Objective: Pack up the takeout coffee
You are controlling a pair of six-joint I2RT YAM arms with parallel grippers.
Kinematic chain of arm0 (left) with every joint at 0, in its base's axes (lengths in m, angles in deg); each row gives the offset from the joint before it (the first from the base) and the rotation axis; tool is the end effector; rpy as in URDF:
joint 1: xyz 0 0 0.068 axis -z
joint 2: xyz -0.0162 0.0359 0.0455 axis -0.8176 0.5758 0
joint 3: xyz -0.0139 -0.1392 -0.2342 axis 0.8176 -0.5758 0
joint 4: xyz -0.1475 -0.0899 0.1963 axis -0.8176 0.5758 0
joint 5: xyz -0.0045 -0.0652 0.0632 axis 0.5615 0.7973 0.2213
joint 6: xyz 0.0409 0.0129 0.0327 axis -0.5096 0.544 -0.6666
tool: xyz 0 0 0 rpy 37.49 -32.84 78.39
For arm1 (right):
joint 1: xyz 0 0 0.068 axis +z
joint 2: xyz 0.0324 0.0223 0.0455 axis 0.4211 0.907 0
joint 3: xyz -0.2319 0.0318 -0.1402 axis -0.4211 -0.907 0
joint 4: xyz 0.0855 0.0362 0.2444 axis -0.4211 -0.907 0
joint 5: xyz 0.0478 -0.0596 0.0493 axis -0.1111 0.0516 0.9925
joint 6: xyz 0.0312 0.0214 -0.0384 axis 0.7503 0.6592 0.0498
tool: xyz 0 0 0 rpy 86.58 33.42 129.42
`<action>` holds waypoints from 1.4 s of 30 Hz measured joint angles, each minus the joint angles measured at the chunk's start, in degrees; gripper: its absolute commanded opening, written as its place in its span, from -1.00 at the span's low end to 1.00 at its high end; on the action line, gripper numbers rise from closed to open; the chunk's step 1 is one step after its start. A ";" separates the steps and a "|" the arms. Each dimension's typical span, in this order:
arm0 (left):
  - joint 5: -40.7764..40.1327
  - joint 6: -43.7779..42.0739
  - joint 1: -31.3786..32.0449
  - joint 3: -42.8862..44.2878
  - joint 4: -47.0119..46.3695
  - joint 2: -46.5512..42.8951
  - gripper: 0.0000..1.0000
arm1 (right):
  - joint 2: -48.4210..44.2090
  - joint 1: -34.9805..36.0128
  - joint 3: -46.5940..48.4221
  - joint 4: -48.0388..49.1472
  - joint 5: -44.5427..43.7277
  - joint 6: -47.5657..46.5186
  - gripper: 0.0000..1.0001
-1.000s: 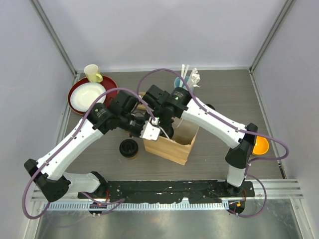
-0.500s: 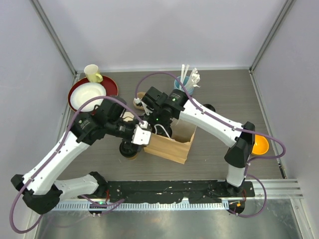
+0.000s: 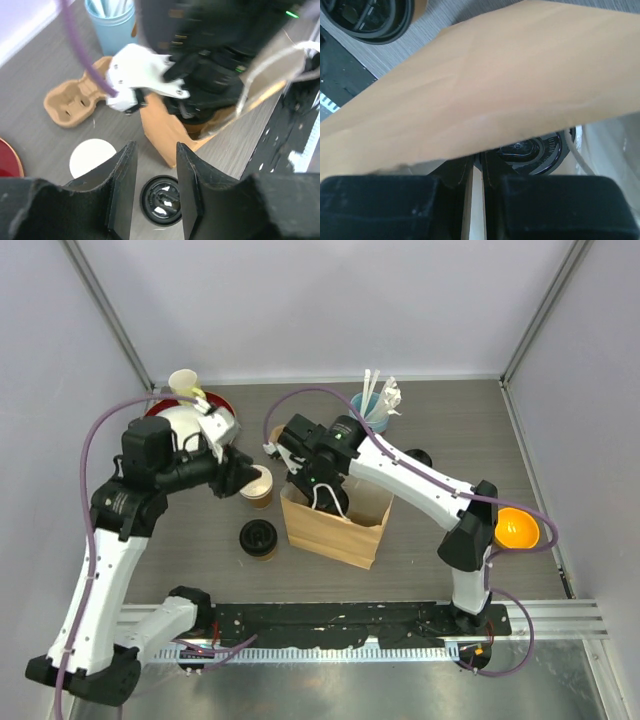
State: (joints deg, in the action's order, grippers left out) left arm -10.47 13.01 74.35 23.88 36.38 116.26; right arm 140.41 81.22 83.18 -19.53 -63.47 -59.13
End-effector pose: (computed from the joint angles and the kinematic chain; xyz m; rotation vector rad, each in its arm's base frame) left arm 0.1428 -0.0729 0.4316 0.9830 1.7326 -0.6745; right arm 0.2096 0.3173 0.3413 -1.2665 2.5435 0.3100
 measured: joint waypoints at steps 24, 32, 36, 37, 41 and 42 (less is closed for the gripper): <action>-2.78 33.51 -3.26 -11.39 -10.14 14.80 -0.14 | 5.18 -0.28 1.51 -0.37 -4.59 -5.70 -0.98; -3.28 33.90 -3.13 -11.63 -8.52 14.78 -0.15 | 5.16 -0.70 -0.79 2.23 -2.01 -8.24 -0.98; -3.32 33.94 -3.10 -11.63 -8.24 14.75 -0.15 | 4.83 -0.90 -1.81 3.56 -1.33 -8.96 -0.92; -3.30 33.94 -3.10 -11.63 -8.22 14.73 -0.14 | 4.79 -0.90 -1.92 3.72 -1.27 -9.07 -0.87; -3.32 33.83 -2.99 -11.63 -8.17 14.64 -0.14 | 4.72 -0.92 -1.99 3.82 -1.14 -9.20 -0.36; -3.30 33.79 -2.95 -11.63 -8.20 14.60 -0.14 | 4.72 -0.90 -1.99 3.87 -1.14 -9.25 -0.31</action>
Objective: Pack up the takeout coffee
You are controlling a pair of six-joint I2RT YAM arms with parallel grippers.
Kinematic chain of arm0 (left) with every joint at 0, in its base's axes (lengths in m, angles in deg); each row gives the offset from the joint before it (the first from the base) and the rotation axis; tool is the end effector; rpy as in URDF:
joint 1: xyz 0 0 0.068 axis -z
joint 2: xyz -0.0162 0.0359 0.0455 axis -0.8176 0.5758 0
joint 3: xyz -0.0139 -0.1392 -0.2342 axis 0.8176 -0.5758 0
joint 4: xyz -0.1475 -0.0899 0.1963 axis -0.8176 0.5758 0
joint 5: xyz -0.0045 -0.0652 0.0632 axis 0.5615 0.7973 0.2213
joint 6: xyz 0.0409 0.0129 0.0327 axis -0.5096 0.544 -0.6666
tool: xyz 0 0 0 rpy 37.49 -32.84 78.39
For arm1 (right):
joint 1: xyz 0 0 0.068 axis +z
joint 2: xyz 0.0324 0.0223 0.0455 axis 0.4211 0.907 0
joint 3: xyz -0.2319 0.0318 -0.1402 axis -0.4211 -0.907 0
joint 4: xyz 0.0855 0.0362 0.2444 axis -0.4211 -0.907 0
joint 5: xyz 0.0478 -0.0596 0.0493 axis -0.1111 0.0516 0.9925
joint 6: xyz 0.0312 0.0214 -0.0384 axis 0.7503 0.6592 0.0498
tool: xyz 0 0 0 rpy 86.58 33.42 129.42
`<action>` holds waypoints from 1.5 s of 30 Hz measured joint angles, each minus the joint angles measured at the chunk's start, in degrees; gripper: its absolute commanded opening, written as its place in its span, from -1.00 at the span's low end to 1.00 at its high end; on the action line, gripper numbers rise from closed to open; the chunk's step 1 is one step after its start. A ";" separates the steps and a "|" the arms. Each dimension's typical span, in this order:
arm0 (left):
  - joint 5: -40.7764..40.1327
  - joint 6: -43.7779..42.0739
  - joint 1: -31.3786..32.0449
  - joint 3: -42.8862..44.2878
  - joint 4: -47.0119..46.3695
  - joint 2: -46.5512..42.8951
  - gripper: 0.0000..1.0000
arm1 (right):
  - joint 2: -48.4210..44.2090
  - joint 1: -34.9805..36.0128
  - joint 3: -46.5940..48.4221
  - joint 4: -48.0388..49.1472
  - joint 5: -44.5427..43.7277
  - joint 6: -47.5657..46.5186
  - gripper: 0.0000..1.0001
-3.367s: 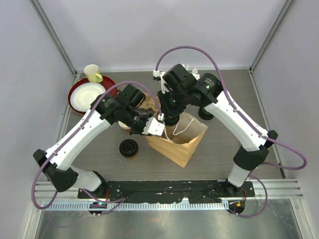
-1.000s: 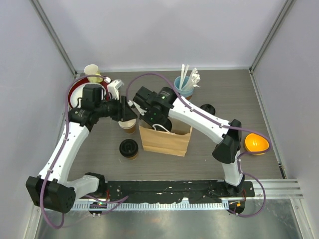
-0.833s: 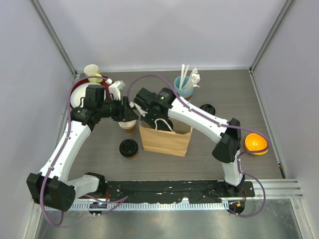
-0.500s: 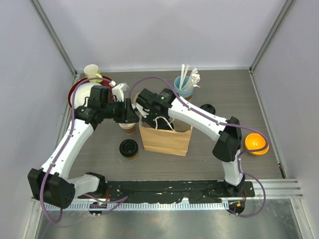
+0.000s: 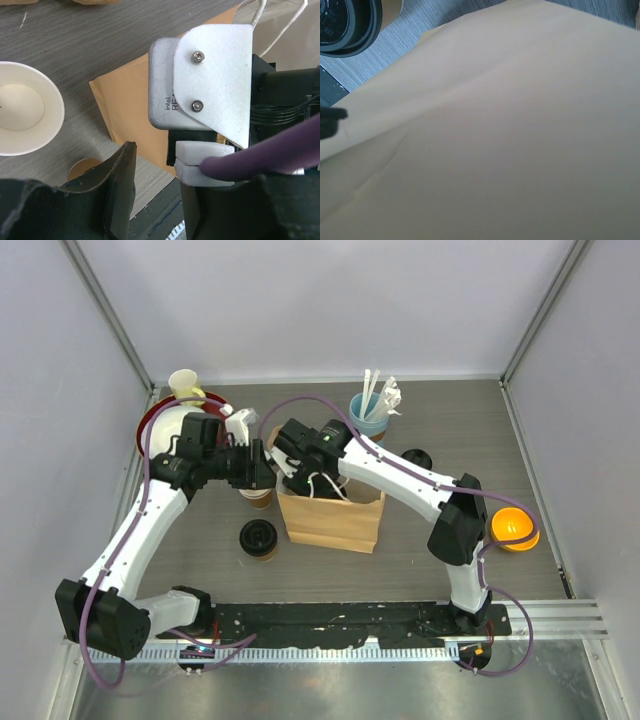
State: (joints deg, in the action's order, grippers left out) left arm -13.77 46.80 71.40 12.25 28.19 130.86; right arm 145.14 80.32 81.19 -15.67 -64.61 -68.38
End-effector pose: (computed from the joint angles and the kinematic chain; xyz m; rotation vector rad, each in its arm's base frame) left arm 0.2298 -0.0885 0.3318 0.2809 2.3662 -0.9649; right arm 0.2282 0.3325 0.3032 -1.4569 2.4710 0.2183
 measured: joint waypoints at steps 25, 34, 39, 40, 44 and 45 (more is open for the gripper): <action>1.92 -2.23 0.63 1.33 -1.36 -0.48 -0.15 | -0.09 0.15 6.51 -7.21 -0.44 1.92 0.45; 2.25 -2.99 0.63 1.73 -2.21 -0.96 -0.15 | -1.60 0.35 8.66 -8.46 -0.74 3.50 0.56; 2.89 -3.15 0.63 2.29 -2.67 -1.07 -0.14 | -3.13 0.35 9.27 -8.92 -0.96 4.09 0.56; 2.95 -3.19 0.63 2.47 -2.78 -1.07 -0.15 | -3.30 0.35 9.49 -9.16 -1.01 4.13 0.56; 2.45 -3.39 0.79 2.58 -2.64 -0.68 -0.14 | -3.87 1.16 12.24 -8.61 -0.59 3.43 0.56; 2.34 -3.48 0.92 2.58 -2.45 -0.39 -0.14 | -4.15 1.70 13.16 -8.04 -0.35 3.30 0.56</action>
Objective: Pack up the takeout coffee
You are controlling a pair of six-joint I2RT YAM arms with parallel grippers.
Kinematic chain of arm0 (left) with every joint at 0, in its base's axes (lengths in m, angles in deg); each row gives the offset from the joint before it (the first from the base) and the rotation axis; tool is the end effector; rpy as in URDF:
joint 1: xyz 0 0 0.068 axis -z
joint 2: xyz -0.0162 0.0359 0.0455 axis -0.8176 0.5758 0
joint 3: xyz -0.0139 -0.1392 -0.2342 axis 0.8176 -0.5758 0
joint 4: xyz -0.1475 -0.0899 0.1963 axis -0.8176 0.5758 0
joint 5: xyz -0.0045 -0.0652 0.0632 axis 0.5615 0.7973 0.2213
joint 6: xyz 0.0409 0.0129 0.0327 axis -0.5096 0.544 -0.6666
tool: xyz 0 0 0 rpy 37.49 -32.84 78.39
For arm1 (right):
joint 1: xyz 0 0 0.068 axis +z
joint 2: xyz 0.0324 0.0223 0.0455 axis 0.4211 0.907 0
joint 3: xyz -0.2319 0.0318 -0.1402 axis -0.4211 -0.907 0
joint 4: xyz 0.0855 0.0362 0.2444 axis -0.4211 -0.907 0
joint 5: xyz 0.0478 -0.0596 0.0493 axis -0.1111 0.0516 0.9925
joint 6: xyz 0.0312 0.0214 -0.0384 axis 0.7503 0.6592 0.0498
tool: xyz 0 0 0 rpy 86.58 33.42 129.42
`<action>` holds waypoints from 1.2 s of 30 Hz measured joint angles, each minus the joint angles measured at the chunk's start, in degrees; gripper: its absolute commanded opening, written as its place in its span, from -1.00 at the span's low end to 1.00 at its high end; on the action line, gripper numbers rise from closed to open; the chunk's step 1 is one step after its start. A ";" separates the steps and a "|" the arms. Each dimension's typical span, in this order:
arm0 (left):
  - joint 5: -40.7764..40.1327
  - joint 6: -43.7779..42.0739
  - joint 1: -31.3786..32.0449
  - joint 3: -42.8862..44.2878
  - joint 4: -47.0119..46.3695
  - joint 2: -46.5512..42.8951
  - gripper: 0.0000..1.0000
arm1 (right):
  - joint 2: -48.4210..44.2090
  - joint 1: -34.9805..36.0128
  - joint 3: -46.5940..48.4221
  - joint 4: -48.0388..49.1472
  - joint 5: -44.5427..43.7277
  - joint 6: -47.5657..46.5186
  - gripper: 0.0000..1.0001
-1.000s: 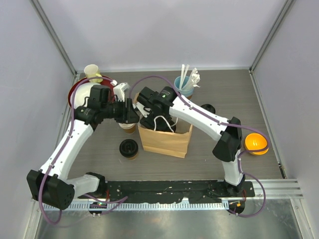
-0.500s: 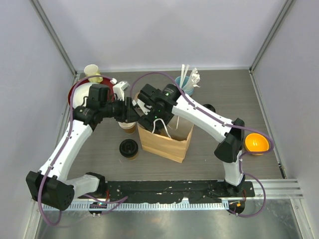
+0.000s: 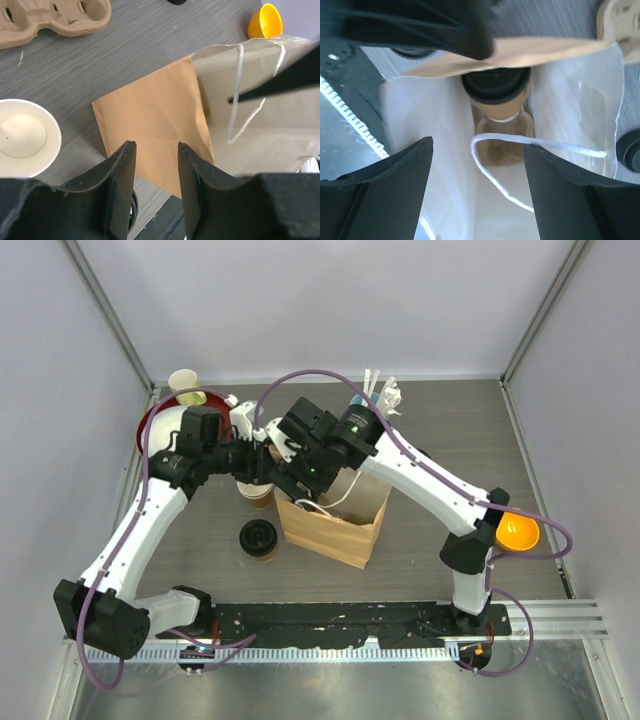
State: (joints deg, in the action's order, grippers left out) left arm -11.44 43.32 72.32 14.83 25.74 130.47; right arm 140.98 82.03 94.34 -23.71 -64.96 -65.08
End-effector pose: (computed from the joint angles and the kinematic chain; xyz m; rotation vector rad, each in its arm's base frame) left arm 0.2294 -0.0938 0.3518 0.4161 2.2402 -0.9859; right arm 0.2032 0.3156 0.3879 -1.3492 2.3608 0.3208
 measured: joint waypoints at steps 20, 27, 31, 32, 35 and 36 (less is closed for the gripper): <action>-4.81 -1.88 -0.24 1.42 1.73 -0.17 0.07 | -12.20 2.23 2.56 8.94 -1.03 0.76 0.62; -5.92 -2.91 -1.77 2.03 3.28 -2.27 0.11 | -15.13 2.21 0.66 14.43 -4.07 1.01 0.67; -6.88 -3.48 -2.43 2.05 4.22 -4.00 0.13 | -17.46 2.21 -1.18 17.90 -5.53 2.14 0.69; -7.02 -3.65 -2.56 2.05 4.52 -4.66 0.13 | -17.94 2.21 -1.42 18.62 -5.84 2.36 0.69; -7.39 -4.48 -3.30 2.05 5.84 -6.45 0.14 | -19.04 1.88 -1.73 20.79 -6.51 3.30 0.71; -7.54 -5.22 -3.45 2.05 6.40 -7.04 0.15 | -19.32 1.77 -1.88 21.55 -6.69 3.61 0.72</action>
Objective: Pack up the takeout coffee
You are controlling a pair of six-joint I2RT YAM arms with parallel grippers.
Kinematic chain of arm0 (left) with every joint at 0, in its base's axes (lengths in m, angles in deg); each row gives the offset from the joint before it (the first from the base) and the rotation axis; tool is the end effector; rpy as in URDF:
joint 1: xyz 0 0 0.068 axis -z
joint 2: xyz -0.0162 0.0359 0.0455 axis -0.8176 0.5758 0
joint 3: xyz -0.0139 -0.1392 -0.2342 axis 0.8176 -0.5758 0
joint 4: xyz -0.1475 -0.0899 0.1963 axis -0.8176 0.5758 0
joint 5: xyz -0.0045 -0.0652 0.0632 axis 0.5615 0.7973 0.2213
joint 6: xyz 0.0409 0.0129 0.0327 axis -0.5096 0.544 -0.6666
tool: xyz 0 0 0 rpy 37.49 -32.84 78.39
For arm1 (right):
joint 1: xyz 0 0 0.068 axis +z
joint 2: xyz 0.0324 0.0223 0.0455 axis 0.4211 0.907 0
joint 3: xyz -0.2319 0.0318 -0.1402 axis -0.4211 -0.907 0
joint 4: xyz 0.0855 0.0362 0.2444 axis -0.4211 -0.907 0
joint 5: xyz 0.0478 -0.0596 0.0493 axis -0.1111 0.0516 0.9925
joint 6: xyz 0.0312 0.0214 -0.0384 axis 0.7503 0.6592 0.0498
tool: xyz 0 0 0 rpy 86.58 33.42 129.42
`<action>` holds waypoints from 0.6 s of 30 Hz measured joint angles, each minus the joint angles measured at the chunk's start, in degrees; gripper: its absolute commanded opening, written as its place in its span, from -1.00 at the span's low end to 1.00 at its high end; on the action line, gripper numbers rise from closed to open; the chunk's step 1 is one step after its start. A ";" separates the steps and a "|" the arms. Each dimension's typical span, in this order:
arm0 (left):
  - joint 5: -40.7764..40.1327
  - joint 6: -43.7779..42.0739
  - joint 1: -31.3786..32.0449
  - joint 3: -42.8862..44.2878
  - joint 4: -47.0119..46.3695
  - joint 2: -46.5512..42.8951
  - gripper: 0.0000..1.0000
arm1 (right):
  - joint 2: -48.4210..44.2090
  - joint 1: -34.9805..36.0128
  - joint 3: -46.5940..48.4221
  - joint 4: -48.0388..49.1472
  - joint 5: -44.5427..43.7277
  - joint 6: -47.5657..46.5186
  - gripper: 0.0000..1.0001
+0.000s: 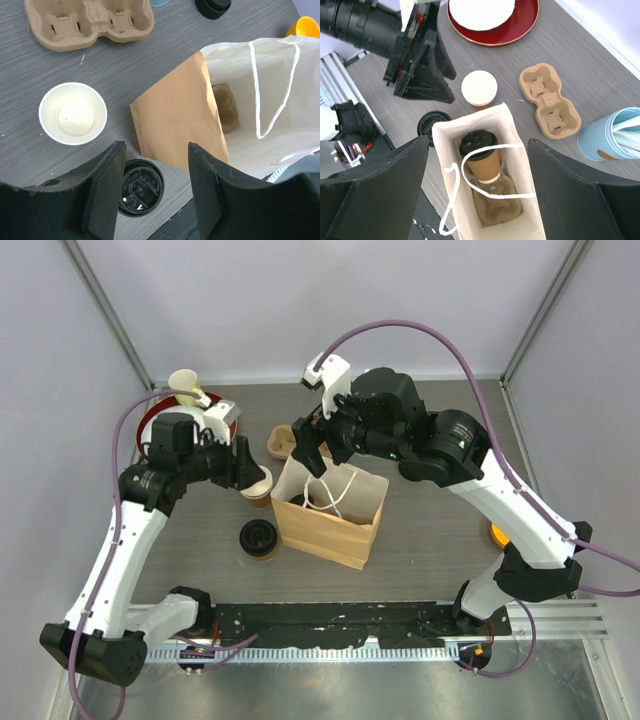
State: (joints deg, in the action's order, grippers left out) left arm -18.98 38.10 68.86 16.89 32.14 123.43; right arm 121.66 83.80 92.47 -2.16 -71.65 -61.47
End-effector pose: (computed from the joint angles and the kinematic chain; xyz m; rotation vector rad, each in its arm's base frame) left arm 0.2002 -0.0671 0.3784 0.3802 2.1809 -0.7556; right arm 0.1535 0.2477 0.5155 -0.9228 1.8197 0.5759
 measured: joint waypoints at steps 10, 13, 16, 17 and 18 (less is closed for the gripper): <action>-2.47 -13.29 -0.61 1.36 12.11 -3.04 0.32 | -1.05 -1.92 -1.49 4.15 -0.28 0.37 0.73; -2.89 -18.36 -0.66 2.97 18.62 -2.75 0.33 | -1.05 -2.49 -1.49 5.05 0.17 0.35 0.72; -3.06 -23.52 -0.66 5.38 25.27 -1.70 0.31 | -1.07 -2.84 -1.70 5.68 0.63 0.26 0.73; -3.02 -25.29 -0.66 6.08 26.62 -1.36 0.31 | -1.16 -2.89 -2.14 6.14 0.79 0.24 0.73; -2.80 -27.74 -0.66 6.97 28.00 -0.83 0.31 | -1.25 -2.89 -2.60 6.36 0.85 0.24 0.73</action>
State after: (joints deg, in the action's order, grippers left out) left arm -21.77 10.36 68.21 23.86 60.14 122.60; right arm 120.41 80.91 89.86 4.20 -70.80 -61.23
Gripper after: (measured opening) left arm 0.657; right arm 0.865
